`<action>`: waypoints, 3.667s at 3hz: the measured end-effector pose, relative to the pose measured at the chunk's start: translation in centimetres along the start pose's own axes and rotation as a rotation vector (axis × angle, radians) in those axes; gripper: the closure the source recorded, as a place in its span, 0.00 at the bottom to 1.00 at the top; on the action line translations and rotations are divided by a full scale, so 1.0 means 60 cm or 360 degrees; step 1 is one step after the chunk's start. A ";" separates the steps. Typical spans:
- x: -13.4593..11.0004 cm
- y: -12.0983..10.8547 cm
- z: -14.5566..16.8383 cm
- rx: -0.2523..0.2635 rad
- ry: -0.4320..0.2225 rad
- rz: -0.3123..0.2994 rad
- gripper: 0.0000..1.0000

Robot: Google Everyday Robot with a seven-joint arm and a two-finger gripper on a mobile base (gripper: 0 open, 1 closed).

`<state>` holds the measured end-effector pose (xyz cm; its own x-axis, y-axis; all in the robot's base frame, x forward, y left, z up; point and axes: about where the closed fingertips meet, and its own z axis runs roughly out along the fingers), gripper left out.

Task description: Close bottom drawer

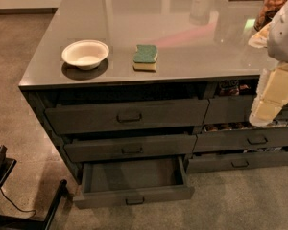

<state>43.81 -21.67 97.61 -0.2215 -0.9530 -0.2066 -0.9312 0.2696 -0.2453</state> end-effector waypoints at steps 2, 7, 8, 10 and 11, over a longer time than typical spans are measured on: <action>-0.001 0.012 0.030 0.0005 -0.0024 0.0024 0.19; 0.033 0.119 0.277 -0.0273 -0.0141 0.0160 1.00; 0.069 0.204 0.420 -0.0439 -0.0445 0.0286 1.00; 0.081 0.263 0.600 -0.0538 -0.0781 0.0398 1.00; 0.080 0.263 0.598 -0.0541 -0.0777 0.0401 1.00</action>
Offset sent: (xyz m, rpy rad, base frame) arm -0.0029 0.0123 -0.0570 0.0499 0.0044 -0.0302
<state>38.44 -17.03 58.76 -0.3627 -0.6724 -0.6453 -0.9254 0.3415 0.1643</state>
